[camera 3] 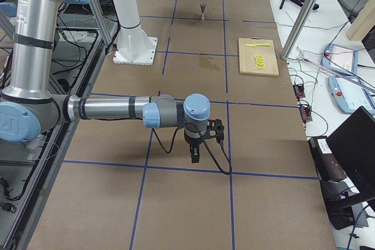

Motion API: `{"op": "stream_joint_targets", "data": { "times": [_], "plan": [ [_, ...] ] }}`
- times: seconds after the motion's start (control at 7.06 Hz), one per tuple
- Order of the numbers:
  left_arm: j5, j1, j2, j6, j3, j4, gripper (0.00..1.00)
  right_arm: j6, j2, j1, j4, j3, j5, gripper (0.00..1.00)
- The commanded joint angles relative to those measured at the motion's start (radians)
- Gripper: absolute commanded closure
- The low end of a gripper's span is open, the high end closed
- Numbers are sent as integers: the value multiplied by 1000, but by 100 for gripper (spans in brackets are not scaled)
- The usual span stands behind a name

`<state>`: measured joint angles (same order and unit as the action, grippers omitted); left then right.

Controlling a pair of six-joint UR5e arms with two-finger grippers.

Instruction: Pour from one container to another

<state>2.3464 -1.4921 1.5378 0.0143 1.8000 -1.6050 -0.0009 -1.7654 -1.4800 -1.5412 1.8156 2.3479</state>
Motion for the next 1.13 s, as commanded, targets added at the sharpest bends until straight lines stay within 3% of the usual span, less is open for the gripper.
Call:
{"op": "stream_joint_targets", "data": {
  "times": [0.0,0.14,0.85,0.99],
  "plan": [
    [7,7,-1,-16,35,-9,0,1,1,1,6,-1,8,0],
    [8,25,1,-52,50,-12,0,-1,0,1,25,1,17,0],
    [1,212,-28,-466,84,-421,0,1,-6,17,101,-1,51,0],
    [-87,293,-42,-608,94,-531,0,2,-6,21,99,-1,51,0]
  ]
}}
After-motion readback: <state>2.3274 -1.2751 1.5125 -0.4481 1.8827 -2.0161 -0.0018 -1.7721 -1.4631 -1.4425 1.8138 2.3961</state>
